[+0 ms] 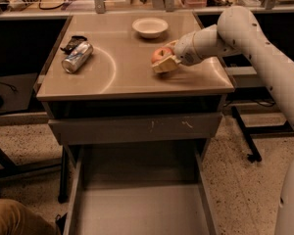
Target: Pick apple from middle drawer and place on counter
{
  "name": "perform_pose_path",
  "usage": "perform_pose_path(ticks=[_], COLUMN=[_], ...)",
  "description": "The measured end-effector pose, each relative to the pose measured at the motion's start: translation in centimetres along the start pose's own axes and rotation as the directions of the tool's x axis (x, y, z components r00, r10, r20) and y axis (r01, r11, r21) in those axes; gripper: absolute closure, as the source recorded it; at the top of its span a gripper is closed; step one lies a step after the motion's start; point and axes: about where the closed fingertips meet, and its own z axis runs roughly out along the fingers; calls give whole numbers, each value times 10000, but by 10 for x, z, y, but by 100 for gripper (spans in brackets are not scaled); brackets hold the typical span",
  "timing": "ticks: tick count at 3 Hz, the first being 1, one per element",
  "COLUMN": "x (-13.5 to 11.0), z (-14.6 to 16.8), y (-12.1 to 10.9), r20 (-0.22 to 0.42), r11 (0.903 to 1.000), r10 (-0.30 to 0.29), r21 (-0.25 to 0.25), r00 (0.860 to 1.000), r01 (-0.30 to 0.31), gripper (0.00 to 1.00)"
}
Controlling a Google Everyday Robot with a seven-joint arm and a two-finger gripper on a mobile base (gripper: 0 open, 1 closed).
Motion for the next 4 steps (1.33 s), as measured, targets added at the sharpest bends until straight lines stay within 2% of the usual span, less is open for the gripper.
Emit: perform_pose_path(ticks=[3,4], x=[0,0], z=[0,0], y=[0,0], r20=[0,0], r11=[10000,10000], r10=[0,0], r21=[-2,-4], r00=[10000,10000], r01=[0,0], gripper=[11,0])
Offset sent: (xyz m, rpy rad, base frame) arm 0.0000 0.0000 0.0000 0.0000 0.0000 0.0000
